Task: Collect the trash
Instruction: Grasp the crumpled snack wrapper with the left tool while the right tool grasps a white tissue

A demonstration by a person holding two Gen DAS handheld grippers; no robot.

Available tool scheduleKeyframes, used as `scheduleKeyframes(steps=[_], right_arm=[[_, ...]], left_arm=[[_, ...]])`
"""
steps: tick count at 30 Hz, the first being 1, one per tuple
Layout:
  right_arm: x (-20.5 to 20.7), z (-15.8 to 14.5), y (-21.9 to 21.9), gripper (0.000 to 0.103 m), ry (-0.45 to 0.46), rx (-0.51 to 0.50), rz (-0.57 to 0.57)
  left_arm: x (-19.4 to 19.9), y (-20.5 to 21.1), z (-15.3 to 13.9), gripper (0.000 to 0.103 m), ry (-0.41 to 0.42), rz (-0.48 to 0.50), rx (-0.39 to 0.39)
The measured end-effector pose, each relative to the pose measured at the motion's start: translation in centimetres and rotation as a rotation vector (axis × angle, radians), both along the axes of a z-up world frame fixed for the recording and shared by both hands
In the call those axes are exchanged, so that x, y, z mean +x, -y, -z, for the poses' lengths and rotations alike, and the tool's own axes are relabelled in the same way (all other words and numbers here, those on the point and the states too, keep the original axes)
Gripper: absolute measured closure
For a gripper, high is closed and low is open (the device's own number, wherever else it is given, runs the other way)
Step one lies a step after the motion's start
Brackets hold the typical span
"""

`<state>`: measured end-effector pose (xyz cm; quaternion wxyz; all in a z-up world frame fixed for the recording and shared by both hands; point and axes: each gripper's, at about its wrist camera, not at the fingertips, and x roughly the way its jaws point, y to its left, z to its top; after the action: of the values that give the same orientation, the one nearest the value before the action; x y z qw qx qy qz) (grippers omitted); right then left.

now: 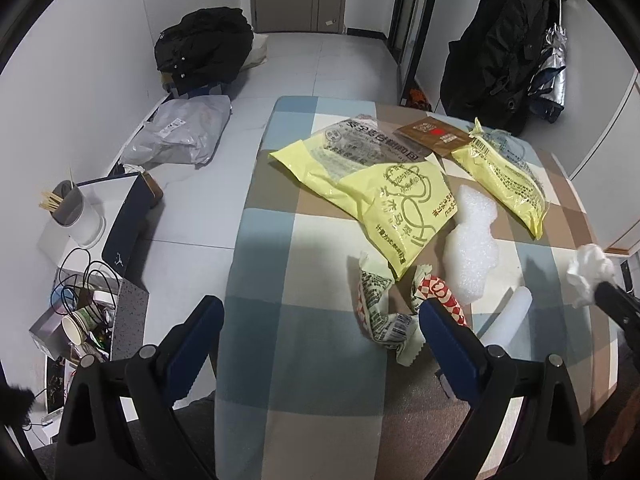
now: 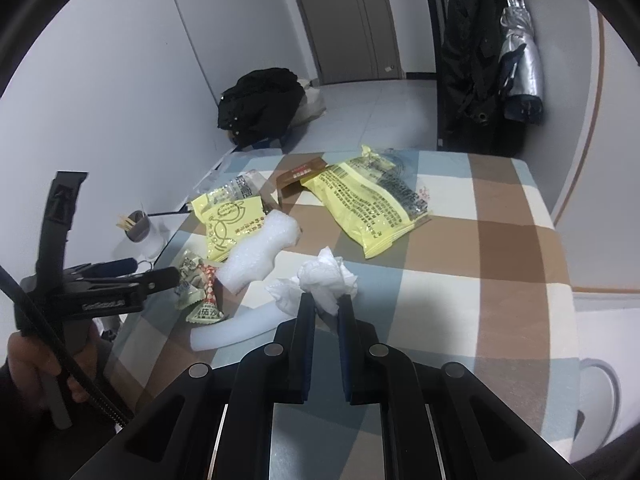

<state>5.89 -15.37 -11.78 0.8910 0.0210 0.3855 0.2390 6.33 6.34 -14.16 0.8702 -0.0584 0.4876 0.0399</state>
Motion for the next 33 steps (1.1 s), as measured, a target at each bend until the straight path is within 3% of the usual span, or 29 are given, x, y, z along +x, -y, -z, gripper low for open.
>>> scheduleKeyframes(steps=[2, 6, 10, 13, 18, 23, 33], right_arm=[[-0.2, -0.2, 0.4, 0.094, 0.007, 0.005, 0.000], [-0.7, -0.3, 1.1, 0.094, 0.014, 0.013, 0.003], [-0.9, -0.3, 1.7, 0.094, 0.006, 0.032, 0.011], [-1.1, -0.4, 2.0, 0.094, 0.013, 0.042, 0.011], [-1.4, -0.4, 2.4, 0.094, 0.018, 0.050, 0.010], [-1.7, -0.5, 2.5, 0.094, 0.025, 0.053, 0.004], [-2.2, -0.4, 2.0, 0.094, 0.023, 0.041, -0.014]], left_arm=[[0.2, 0.1, 0.3, 0.020, -0.016, -0.001, -0.004], [0.3, 0.3, 0.6, 0.030, -0.031, 0.004, -0.029], [0.2, 1.0, 0.4, 0.047, -0.022, 0.027, -0.040], [0.2, 1.5, 0.4, 0.053, -0.031, 0.046, -0.047], [0.4, 1.8, 0.4, 0.076, -0.043, 0.062, -0.096], [0.3, 2.1, 0.2, 0.081, -0.038, 0.063, -0.066], [-0.2, 1.1, 0.3, 0.083, -0.048, 0.034, -0.104]])
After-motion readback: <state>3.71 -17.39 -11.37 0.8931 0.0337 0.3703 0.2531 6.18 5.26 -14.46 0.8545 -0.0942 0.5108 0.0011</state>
